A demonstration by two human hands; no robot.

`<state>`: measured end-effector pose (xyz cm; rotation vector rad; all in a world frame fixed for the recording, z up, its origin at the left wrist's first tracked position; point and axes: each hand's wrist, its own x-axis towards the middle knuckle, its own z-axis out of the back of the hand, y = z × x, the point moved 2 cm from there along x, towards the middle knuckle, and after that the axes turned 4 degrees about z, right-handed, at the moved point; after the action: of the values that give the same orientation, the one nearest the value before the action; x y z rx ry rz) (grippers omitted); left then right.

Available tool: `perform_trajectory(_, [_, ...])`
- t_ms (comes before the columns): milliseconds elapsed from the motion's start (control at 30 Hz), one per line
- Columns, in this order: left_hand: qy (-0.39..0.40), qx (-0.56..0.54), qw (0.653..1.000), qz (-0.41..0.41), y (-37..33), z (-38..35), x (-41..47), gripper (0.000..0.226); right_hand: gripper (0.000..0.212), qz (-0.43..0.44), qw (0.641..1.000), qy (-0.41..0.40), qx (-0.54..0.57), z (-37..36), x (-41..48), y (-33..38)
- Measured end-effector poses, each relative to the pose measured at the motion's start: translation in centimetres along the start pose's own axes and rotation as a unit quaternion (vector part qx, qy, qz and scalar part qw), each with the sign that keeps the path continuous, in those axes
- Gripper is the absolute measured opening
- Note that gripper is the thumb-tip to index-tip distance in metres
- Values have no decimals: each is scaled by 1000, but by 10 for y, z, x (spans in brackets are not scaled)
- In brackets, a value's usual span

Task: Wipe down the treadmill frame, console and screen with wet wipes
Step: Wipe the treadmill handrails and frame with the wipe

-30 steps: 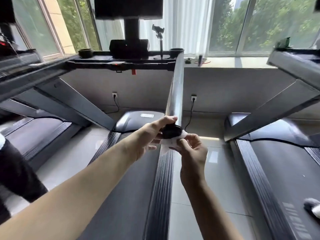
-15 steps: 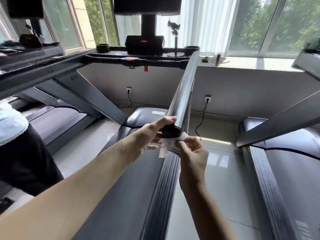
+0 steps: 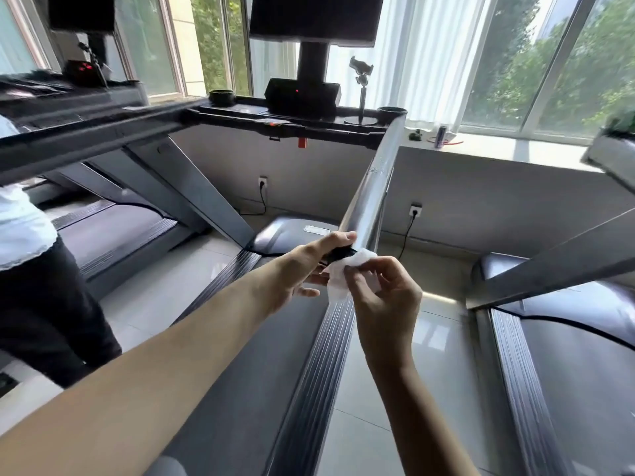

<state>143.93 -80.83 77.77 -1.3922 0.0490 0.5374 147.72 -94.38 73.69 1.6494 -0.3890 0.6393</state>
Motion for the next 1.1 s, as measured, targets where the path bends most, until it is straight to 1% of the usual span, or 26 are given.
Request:
perform_trajectory(67, [11, -2, 1000, -7, 0, -1, -2, 68, 20, 78, 995, -2, -63, -2, 1, 15])
perform_trajectory(133, [16, 0, 1000, -12, -1, 0, -3, 67, 24, 108, 988, -15, -108, -4, 0, 14])
perform_trajectory(233, [24, 9, 1000, -11, 0, 3, -1, 67, 34, 66, 993, -32, -95, -4, -5, -9])
perform_trajectory(333, [33, 15, 999, -6, 2, 4, 2, 63, 36, 11, 993, -22, -113, -3, -11, -30])
perform_trajectory(433, [32, 4, 999, -8, 4, 4, 3, 64, 30, 39, 989, -26, -141, -2, -8, -19])
perform_trajectory(533, [38, 9, 999, -14, 4, 4, 6, 54, 24, 102, 983, -28, -148, -1, 0, 1])
perform_trajectory(600, [43, 11, 999, -15, 4, 4, 5, 52, 22, 114, 981, -23, -153, -1, 0, 0])
perform_trajectory(667, [47, 11, 999, -15, 4, 6, 6, 61, 28, 84, 986, -17, -141, -1, -2, -14])
perform_trajectory(767, [68, 15, 998, -6, 3, 11, 7, 77, 41, 10, 992, -18, -123, -4, -7, -30])
perform_trajectory(833, [86, 16, 996, -4, 3, 16, 5, 76, 38, -1, 993, -31, -115, -5, -7, -24])
perform_trajectory(900, [67, -8, 998, -8, 8, 21, 1, 67, 31, 37, 991, -40, -121, -6, -4, -9])
perform_trajectory(967, [0, -50, 999, -17, 21, 22, -5, 57, 29, 76, 984, -40, -157, -8, -2, 0])
perform_trajectory(1033, [-71, -82, 992, -70, 33, 18, -13, 43, 35, 70, 980, -40, -183, -11, -3, -6])
perform_trajectory(1067, [-74, -98, 988, -98, 39, 14, -17, 37, 40, 56, 980, -38, -188, -12, -4, -12])
perform_trajectory(1100, [-50, -113, 985, -120, 41, 9, -20, 37, 44, 42, 980, -36, -192, -12, -7, -17])
